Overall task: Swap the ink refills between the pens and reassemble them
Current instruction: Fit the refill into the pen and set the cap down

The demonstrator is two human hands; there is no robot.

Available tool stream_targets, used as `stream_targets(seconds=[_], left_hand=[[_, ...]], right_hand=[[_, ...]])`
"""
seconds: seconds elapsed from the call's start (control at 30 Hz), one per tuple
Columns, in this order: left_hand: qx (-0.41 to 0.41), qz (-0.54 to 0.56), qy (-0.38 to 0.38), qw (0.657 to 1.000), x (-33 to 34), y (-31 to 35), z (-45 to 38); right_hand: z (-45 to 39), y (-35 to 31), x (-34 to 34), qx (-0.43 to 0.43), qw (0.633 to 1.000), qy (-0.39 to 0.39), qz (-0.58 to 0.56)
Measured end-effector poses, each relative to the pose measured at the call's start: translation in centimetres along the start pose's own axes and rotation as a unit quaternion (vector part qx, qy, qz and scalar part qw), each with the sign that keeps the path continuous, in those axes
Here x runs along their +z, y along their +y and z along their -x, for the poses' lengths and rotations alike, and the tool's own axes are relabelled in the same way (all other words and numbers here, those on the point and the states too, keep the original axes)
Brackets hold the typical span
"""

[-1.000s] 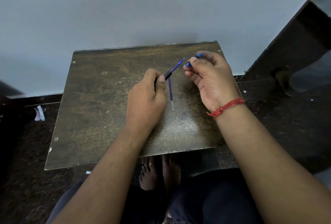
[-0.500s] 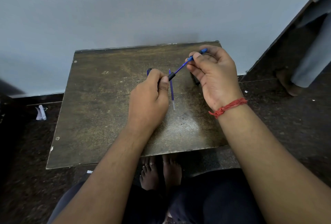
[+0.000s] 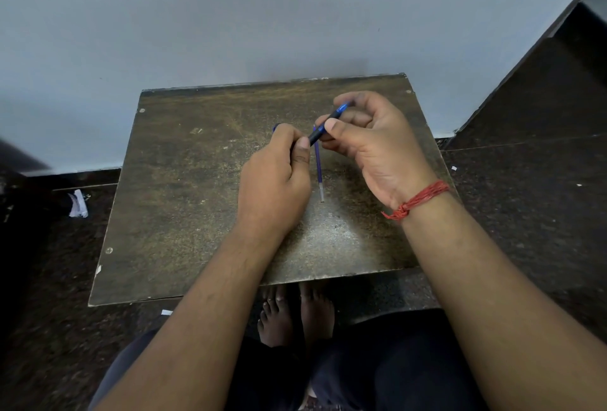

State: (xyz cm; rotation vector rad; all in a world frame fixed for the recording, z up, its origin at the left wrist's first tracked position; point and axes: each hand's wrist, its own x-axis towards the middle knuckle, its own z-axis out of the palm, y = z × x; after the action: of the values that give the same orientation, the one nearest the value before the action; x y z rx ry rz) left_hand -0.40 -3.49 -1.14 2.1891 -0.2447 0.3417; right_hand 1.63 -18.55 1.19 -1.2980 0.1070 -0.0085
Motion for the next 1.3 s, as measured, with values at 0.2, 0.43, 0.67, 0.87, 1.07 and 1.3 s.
stream_targets(seconds=[0.2,0.43,0.67,0.87,1.07,1.3], left_hand=[[-0.005,-0.004,0.006,1.000,0.0,0.0,0.1],[0.018,0.002,0.003,1.000,0.1,0.2,0.2],[0.006,-0.001,0.007,1.000,0.1,0.3,0.1],[0.007,0.005,0.001,1.000,0.2,0.3,0.2],[0.012,0.000,-0.005,1.000,0.3,0.6,0.3],[-0.002,0.014,0.012,1.000,0.3,0.3,0.1]], right_hand=[[0.1,0.2,0.1,0.011,1.000,-0.015,0.001],[0.0,0.3,0.2,0.017,0.998,-0.007,0.061],[-0.1,0.4,-0.2,0.024,0.997,0.034,0.068],[-0.1,-0.1,-0.6,0.078,0.995,-0.021,-0.063],[-0.3,0.6,0.0,0.082,0.996,0.018,-0.021],[-0.1,0.0,-0.9,0.081,0.994,-0.016,-0.073]])
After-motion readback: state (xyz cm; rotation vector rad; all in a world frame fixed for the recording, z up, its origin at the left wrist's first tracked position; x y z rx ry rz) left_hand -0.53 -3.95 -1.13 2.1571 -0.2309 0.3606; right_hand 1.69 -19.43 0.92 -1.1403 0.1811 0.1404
